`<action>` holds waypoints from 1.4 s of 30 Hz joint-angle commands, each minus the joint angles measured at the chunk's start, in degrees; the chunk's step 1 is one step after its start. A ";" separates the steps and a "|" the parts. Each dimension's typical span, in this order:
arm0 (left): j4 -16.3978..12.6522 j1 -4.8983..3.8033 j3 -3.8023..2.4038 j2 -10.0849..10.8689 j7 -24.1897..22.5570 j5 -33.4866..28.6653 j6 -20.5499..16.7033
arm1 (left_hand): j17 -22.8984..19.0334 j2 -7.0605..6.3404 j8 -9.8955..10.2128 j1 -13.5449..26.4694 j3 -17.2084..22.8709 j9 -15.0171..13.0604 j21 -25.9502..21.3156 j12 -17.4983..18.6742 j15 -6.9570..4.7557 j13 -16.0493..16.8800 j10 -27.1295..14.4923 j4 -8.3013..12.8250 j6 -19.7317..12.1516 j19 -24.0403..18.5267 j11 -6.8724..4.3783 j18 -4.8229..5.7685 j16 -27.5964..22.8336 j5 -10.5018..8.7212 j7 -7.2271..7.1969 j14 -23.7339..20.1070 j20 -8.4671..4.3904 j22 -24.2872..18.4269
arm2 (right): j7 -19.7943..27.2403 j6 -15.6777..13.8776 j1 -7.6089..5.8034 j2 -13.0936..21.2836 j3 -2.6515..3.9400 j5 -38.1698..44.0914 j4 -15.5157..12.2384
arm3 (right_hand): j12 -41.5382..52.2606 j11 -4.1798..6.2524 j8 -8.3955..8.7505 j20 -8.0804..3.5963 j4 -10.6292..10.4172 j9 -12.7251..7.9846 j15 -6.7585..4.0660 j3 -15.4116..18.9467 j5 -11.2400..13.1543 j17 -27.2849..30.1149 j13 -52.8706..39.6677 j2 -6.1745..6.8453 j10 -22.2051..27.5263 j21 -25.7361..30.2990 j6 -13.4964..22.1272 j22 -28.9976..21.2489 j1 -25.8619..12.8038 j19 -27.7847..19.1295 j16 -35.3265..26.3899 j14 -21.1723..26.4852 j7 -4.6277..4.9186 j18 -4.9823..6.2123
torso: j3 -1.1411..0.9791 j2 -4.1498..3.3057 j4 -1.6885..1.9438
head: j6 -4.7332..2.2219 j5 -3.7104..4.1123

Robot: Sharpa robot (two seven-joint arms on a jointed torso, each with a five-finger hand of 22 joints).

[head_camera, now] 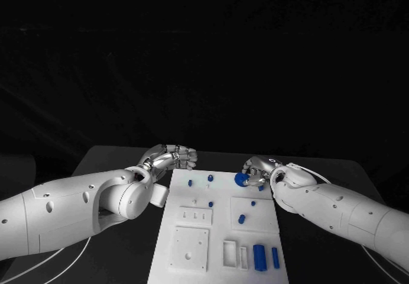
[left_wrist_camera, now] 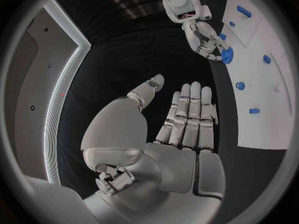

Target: Assemble the parts on the task board

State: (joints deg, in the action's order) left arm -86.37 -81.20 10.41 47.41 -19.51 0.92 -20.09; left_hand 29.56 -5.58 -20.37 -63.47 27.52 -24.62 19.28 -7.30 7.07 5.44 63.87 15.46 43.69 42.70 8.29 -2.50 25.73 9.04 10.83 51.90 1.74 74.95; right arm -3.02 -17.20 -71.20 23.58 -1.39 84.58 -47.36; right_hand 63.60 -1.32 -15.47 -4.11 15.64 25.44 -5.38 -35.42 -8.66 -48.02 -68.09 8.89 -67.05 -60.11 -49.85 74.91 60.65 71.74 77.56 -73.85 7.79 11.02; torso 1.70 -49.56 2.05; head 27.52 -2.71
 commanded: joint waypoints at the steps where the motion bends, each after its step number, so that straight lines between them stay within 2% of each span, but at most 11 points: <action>1: -0.29 -0.09 -0.06 0.02 -0.58 0.23 0.82 | 0.10 -0.02 0.24 0.60 -0.01 -0.02 0.34 0.26 0.18 -0.09 -0.35 0.29 0.16 -0.11 0.22 -0.86 0.06 -0.39 0.17 0.22 -0.23 1.15 | 0.10 1.28 0.36 -0.26 -0.23 1.59 0.17 | 0.28 -0.05 -0.32 -0.11 0.05 0.03 0.45 -0.40 0.29 -0.10 0.09 -0.17 0.16 -0.26 -0.61 1.19 0.03 -0.10 -0.23 0.04 0.14 3.98 | 0.01 -0.01 0.05 | 0.09 -0.04; 7: -0.68 -0.10 -0.08 0.31 -0.53 0.28 0.73 | 0.11 -0.03 0.25 0.58 0.01 -0.02 0.34 0.28 0.18 -0.10 -0.37 0.32 0.16 -0.12 0.23 -0.86 0.06 -0.38 0.17 0.21 -0.24 1.15 | -0.53 1.33 1.01 -0.60 -0.81 2.93 1.16 | 0.31 -0.04 -0.37 -0.09 0.10 0.03 0.44 -0.56 0.31 -0.15 0.13 -0.21 0.15 -0.32 -0.75 1.18 0.05 -0.11 -0.26 0.02 0.13 3.98 | 0.03 -0.14 0.10 | 0.28 -0.17; 14: -1.03 -0.12 -0.11 0.60 -0.56 0.46 0.67 | 0.12 -0.04 0.26 0.56 0.03 -0.01 0.35 0.31 0.18 -0.10 -0.39 0.34 0.15 -0.12 0.24 -0.86 0.06 -0.38 0.17 0.21 -0.25 1.15 | -1.37 0.13 1.43 -0.94 -1.46 5.45 1.42 | 0.41 -0.11 -0.24 -0.03 0.13 -0.09 0.50 -0.52 -0.18 -0.31 0.27 0.38 0.15 -0.48 -0.67 1.16 -0.42 -0.11 -0.35 -0.03 0.20 3.98 | -0.02 -0.17 0.03 | 0.48 -0.28; 21: -0.84 -0.12 -0.11 0.43 -0.53 0.60 0.65 | 0.13 -0.05 0.27 0.56 0.04 -0.01 0.35 0.32 0.18 -0.10 -0.40 0.35 0.15 -0.12 0.24 -0.86 0.06 -0.38 0.17 0.21 -0.25 1.15 | -1.60 -0.27 1.61 -0.91 -1.73 6.62 1.05 | 0.47 -0.14 -0.22 -0.02 0.08 -0.14 0.53 -0.44 -0.80 -0.41 0.37 0.53 0.16 -0.59 -0.71 1.13 -0.69 -0.08 -0.41 -0.07 0.23 3.98 | -0.05 -0.07 -0.07 | 0.76 -0.39; 24: -0.69 -0.12 -0.11 0.35 -0.50 0.60 0.62 | 0.13 -0.05 0.27 0.56 0.04 -0.01 0.35 0.33 0.18 -0.10 -0.40 0.35 0.15 -0.12 0.25 -0.86 0.06 -0.38 0.17 0.21 -0.25 1.15 | -1.67 -0.08 1.61 -0.73 -1.76 6.70 0.92 | 0.51 0.01 -0.53 -0.04 0.12 -0.03 0.41 -0.83 -0.66 -0.46 0.46 0.30 0.12 -0.65 -1.32 1.10 -0.35 -0.04 -0.47 -0.10 0.06 3.98 | -0.04 0.00 -0.19 | 0.81 -0.39; 27: -0.68 -0.12 -0.11 0.37 -0.52 0.59 0.59 | 0.14 -0.04 0.28 0.57 0.04 -0.01 0.36 0.33 0.18 -0.10 -0.40 0.34 0.14 -0.12 0.25 -0.86 0.06 -0.38 0.18 0.21 -0.24 1.15 | -1.68 -0.22 1.61 -0.60 -1.78 7.06 0.57 | 0.58 0.16 -0.74 -0.03 0.00 0.03 0.28 -1.19 -0.75 -0.54 0.54 0.04 0.01 -0.72 -1.77 1.09 -0.25 0.02 -0.50 -0.17 -0.08 3.98 | -0.06 0.04 -0.14 | 0.83 -0.35; 30: -0.61 -0.12 -0.11 0.41 -0.54 0.59 0.58 | 0.14 -0.04 0.29 0.59 0.04 -0.01 0.36 0.34 0.18 -0.11 -0.40 0.33 0.14 -0.12 0.26 -0.86 0.06 -0.38 0.18 0.22 -0.24 1.15 | -1.82 -0.31 1.61 -0.56 -1.79 7.38 -0.02 | 0.69 0.35 -0.94 -0.02 -0.12 0.06 0.09 -1.75 -2.60 -0.71 0.73 0.06 -0.15 -0.92 -2.32 1.09 -0.32 0.11 -0.59 -0.24 -0.29 3.98 | -0.09 0.05 -0.09 | 0.75 -0.33; 36: -0.60 -0.12 -0.11 0.59 -0.59 0.59 0.52 | 0.15 -0.03 0.29 0.60 0.05 -0.01 0.36 0.35 0.18 -0.11 -0.41 0.33 0.13 -0.12 0.26 -0.85 0.06 -0.38 0.18 0.22 -0.24 1.15 | -2.11 -1.46 1.57 0.07 -1.78 7.29 -1.88 | 0.88 0.54 -1.26 -0.01 -0.58 0.15 -0.10 -2.11 -4.02 -0.89 0.86 -0.21 -0.40 -1.09 -3.07 1.06 -0.78 0.23 -0.65 -0.33 -0.50 3.98 | -0.06 0.04 -0.02 | 0.71 -0.30; 42: -0.45 -0.12 -0.11 0.72 -0.64 0.59 0.49 | 0.16 -0.03 0.30 0.60 0.06 0.00 0.37 0.36 0.17 -0.11 -0.41 0.33 0.13 -0.12 0.26 -0.85 0.07 -0.37 0.18 0.22 -0.25 1.15 | -2.85 -3.28 0.90 0.40 -1.76 8.18 -3.47 | 0.94 0.59 -1.08 -0.09 -1.14 0.01 -0.16 -2.55 -6.97 -1.12 1.14 -0.04 -0.47 -1.27 -3.03 1.01 -1.42 0.31 -0.84 -0.41 -0.54 3.98 | -0.08 -0.03 0.06 | 0.52 -0.51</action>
State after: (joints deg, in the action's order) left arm -86.78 -81.22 10.36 48.13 -19.50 1.23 -20.11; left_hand 29.64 -5.58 -20.36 -63.48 27.52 -24.62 19.28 -7.31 7.07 5.39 63.67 15.46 43.69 42.70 8.49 -2.49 25.73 9.04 10.83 51.90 1.74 74.92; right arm -4.65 -21.52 -70.54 23.94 -2.96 90.98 -50.44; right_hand 64.51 -0.80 -16.60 -4.00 14.64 25.44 -5.37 -37.82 -15.42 -49.08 -67.01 8.99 -67.58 -61.22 -51.82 74.91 59.80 71.88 77.10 -74.10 6.19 11.01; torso 1.61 -49.52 2.03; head 28.06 -3.17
